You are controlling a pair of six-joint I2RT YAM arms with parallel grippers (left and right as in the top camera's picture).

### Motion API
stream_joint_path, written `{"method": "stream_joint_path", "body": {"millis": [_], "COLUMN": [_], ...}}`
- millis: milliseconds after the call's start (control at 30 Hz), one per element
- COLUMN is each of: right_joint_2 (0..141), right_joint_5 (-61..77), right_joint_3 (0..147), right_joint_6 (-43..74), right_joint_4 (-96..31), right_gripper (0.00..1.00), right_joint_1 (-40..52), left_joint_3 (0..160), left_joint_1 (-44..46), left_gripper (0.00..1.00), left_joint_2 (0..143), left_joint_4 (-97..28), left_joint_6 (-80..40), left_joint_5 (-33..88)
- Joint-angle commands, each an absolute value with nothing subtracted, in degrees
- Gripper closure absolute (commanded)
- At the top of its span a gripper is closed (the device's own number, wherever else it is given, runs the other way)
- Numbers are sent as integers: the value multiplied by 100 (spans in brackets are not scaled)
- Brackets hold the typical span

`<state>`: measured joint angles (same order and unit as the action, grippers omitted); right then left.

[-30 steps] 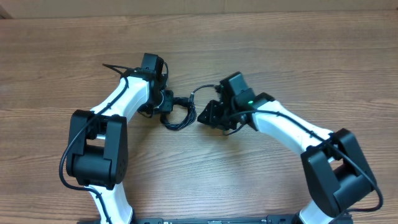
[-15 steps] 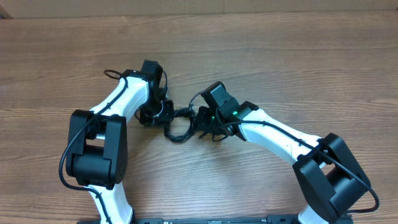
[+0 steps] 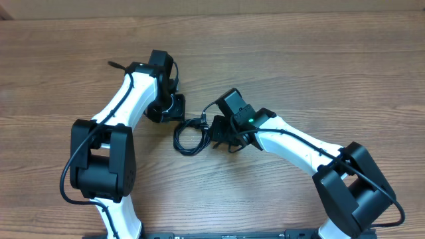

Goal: Untangle cables

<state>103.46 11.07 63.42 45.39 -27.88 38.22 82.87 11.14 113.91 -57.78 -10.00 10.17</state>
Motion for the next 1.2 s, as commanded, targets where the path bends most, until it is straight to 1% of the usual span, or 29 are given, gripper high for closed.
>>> {"method": "stream_joint_path", "body": {"millis": [0,100,133,167,267,367,400,433,467,567,633,733,800,833,867,900,933,967,1000,1033,1167], "right_joint_2": [10322,10322,10322,10322,10322,10322,10322,10322,10322,10322,10322,10322,10322,10322,10322,10322,10322,10322,10322,10322,10322], "right_joint_5": [1022,1037,1035,1037,1035,1035,1033,1033,1033,1039,1155,1636,1704,1741,1787,1826,1831,1831,1831,1831,1820], "right_joint_3": [6458,6458,6458,6458,6458,6458,6458,6458,6458,6458,6458,6462,6464,6462,6464,6462,6462,6464,6464,6473,6807], "right_joint_6": [4517,4517,4517,4517,4517,4517,4517,4517,4515,4331,4141,4130,4038,3874,3736,3597,3514,3457,3413,3393,3122], "right_joint_4": [-2788,-2810,-2818,-2821,-2821,-2838,-2840,-2840,-2840,-2842,-2888,-3186,-3354,-3437,-3494,-3546,-3581,-3592,-3592,-3592,-3857], "right_gripper": [60,59,59,59,59,59,59,59,59,59,59,59,59,59,60,60,60,60,61,62,64], "right_joint_1": [3787,3787,3787,3787,3787,3787,3787,3787,3787,3771,3704,3341,3151,3050,2978,2910,2867,2842,2829,2825,2827], "left_joint_3": [8152,7981,7926,7854,7603,7358,7297,7242,7216,7216,7216,7216,7214,7216,7214,7214,7214,7214,7216,7225,7483], "left_joint_1": [1100,1100,1103,1107,1151,1210,1225,1240,1249,1245,1238,1162,1125,1127,1131,1162,1201,1238,1269,1280,1236], "left_gripper": [52,55,55,52,52,51,55,64,76,95,96,96,96,96,95,86,70,60,55,51,45], "left_joint_2": [11279,11281,11281,11281,11281,11281,11281,11281,11281,11279,11279,11279,11279,11279,11279,11279,11279,11279,11279,11279,11275], "left_joint_4": [-5780,-5671,-5605,-5533,-5269,-4915,-4794,-4689,-4619,-4491,-4377,-4357,-4491,-4521,-4515,-4506,-4497,-4499,-4510,-4550,-4943], "left_joint_6": [-263,189,296,467,897,1013,1009,1004,998,803,390,-1636,-2578,-2845,-2869,-2821,-2687,-2541,-2403,-2342,-2032], "left_joint_5": [880,882,886,891,910,906,908,932,1035,1474,1496,1055,1221,1474,1831,2097,2309,2427,2451,2447,2362]}}
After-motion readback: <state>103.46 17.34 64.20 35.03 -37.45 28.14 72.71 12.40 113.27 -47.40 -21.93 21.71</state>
